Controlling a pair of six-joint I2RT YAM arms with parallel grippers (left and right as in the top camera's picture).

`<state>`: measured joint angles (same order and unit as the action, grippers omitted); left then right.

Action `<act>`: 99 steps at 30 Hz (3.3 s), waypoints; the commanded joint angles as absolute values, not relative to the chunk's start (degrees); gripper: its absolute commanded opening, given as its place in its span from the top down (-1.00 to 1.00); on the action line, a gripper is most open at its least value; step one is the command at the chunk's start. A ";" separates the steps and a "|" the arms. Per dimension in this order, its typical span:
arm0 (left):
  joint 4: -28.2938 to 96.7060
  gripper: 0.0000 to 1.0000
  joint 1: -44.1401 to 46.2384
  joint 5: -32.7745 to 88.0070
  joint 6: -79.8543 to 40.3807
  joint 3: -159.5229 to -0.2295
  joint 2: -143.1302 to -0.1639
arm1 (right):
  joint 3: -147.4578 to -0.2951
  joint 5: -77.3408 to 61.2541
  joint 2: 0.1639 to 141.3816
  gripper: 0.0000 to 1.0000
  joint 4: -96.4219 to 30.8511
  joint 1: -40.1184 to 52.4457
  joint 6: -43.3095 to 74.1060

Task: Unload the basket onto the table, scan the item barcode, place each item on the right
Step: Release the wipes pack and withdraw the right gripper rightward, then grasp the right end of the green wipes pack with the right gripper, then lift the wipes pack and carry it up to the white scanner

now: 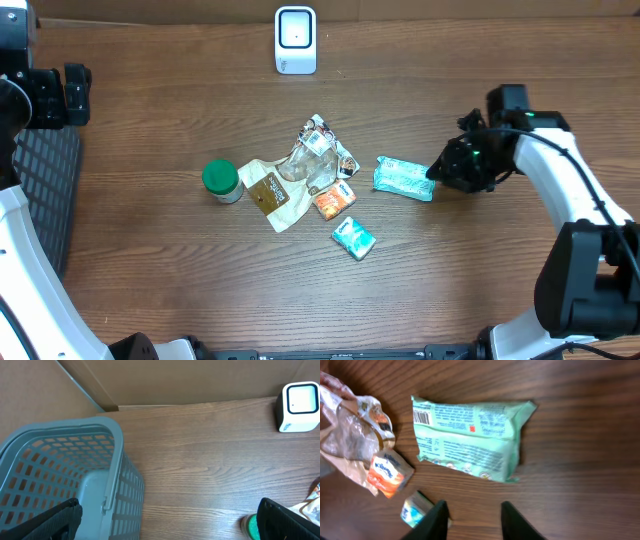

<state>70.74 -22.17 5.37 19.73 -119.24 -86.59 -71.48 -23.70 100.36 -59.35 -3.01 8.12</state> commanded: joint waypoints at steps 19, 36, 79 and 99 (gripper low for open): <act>70.72 -0.99 -22.48 5.54 20.58 -119.39 -86.56 | -60.49 -33.39 102.96 -0.32 -42.00 -7.46 3.01; 70.72 -0.99 -22.48 5.54 20.58 -119.39 -86.56 | -48.01 -37.78 103.33 -0.02 -22.57 -4.82 12.03; 70.72 -0.99 -22.48 5.56 20.58 -119.39 -86.56 | -72.73 -54.00 72.36 0.92 -44.75 7.35 11.14; 70.72 -0.99 -22.48 5.54 20.58 -119.39 -86.56 | -76.84 -40.73 74.85 0.93 -48.40 10.81 16.51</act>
